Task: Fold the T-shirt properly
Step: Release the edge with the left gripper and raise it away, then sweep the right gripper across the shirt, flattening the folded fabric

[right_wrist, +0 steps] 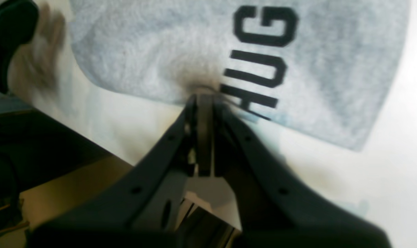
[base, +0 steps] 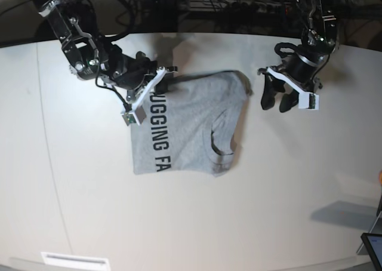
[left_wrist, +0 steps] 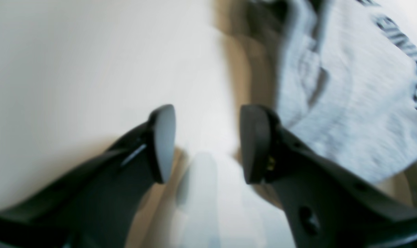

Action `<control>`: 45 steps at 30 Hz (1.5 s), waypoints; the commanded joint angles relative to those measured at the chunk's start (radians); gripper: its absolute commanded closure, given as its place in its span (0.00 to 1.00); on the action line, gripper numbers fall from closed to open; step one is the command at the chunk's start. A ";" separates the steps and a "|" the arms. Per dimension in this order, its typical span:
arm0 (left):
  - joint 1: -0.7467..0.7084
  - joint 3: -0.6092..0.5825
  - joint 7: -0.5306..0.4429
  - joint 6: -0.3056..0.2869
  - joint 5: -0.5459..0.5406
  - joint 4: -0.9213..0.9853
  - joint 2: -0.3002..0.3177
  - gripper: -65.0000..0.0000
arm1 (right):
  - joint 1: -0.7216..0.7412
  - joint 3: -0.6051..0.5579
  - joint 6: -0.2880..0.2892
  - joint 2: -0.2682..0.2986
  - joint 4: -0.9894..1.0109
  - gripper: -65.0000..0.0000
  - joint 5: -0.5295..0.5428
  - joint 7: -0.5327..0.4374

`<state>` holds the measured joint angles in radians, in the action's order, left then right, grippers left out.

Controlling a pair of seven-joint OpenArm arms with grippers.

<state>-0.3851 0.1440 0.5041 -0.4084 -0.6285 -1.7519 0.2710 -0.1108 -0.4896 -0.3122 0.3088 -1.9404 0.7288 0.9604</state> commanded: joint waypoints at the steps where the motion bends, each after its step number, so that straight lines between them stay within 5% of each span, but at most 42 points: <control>1: 0.005 0.015 -0.026 -0.010 -0.015 -0.038 0.006 0.52 | 0.018 0.002 0.006 0.003 -0.018 1.00 0.007 -0.014; 6: -0.001 0.018 -0.025 -0.010 -0.018 -0.139 0.006 0.52 | 0.050 -0.001 0.021 0.003 -0.035 1.00 0.007 -0.014; 11: 0.044 -0.037 0.037 -0.010 -0.018 -0.205 0.003 0.52 | 0.098 0.006 0.141 0.002 -0.034 1.00 0.007 -0.014; 23: 0.331 0.050 0.299 -0.010 -0.011 -0.151 -0.117 0.49 | 0.095 0.010 0.141 0.003 -0.017 1.00 0.004 -0.011; 32: 0.440 0.042 0.310 -0.010 -0.017 -0.007 -0.135 0.50 | 0.096 0.010 0.143 0.003 -0.017 1.00 0.005 -0.013; 35: 0.418 0.050 0.308 -0.010 -0.012 -0.013 -0.137 0.67 | 0.105 0.010 0.146 0.003 -0.017 1.00 0.002 -0.016; 38: 0.404 0.058 0.307 -0.010 -0.008 0.005 -0.115 0.98 | 0.150 0.001 0.146 0.003 -0.017 1.00 0.004 -0.013; 45: 0.344 0.138 0.304 -0.010 0.209 0.079 -0.029 0.99 | 0.280 -0.070 0.147 -0.029 0.009 1.00 0.005 -0.010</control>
<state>-0.0563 0.2794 0.8368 -0.4175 -0.4000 -1.6547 0.2306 0.1539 -0.5629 -0.1684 0.2764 -1.9236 0.7315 0.9646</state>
